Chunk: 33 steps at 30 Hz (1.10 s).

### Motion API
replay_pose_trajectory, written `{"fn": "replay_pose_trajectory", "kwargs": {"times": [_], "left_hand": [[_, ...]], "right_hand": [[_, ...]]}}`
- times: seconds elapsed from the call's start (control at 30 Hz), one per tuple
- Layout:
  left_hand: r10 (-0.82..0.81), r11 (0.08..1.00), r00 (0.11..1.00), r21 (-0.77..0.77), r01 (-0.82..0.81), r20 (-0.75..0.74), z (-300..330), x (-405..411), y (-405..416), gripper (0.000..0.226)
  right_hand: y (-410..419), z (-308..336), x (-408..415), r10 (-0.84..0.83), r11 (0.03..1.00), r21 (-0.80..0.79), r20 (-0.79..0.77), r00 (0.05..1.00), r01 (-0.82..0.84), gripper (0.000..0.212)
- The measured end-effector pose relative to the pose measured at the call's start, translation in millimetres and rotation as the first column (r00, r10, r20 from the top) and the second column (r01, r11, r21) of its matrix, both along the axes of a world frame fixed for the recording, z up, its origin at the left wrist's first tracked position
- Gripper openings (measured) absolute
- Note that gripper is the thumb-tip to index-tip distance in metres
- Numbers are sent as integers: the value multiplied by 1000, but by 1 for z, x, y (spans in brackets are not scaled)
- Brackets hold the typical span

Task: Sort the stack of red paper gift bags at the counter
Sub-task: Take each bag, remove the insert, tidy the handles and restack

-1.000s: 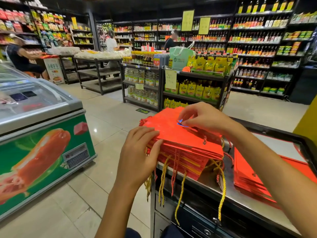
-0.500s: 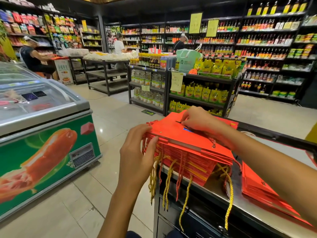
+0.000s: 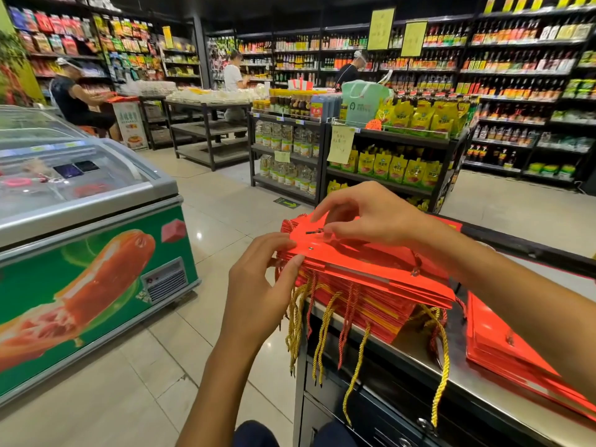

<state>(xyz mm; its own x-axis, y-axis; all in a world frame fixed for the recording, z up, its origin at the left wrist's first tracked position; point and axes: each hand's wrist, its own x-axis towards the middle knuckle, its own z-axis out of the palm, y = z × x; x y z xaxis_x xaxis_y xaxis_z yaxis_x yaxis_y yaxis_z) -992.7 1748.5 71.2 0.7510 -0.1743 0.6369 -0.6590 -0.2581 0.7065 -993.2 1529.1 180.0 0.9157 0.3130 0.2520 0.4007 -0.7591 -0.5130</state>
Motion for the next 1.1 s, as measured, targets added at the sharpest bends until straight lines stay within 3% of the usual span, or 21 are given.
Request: {"fn": "replay_pose_trajectory", "kwargs": {"times": [0.1,0.43,0.67,0.87,1.1], "left_hand": [[-6,1000,1000,-3,6,26,-1,-1,3,33],[-5,997,988,79,-7,151,-11,1,8,27],[9,992,981,119,-33,195,-11,-1,9,25],[28,991,978,124,-55,208,-10,-2,9,31],[52,986,967,138,-89,248,-10,-3,7,33]], "right_hand": [[5,0,-4,25,990,-142,22,999,-22,17],[5,-5,-8,27,986,-167,84,996,-13,6],[8,4,-14,166,939,-315,67,984,-137,8],[13,11,-13,205,889,-433,86,975,-148,9],[16,16,-14,226,883,-442,107,968,-157,11]]}}
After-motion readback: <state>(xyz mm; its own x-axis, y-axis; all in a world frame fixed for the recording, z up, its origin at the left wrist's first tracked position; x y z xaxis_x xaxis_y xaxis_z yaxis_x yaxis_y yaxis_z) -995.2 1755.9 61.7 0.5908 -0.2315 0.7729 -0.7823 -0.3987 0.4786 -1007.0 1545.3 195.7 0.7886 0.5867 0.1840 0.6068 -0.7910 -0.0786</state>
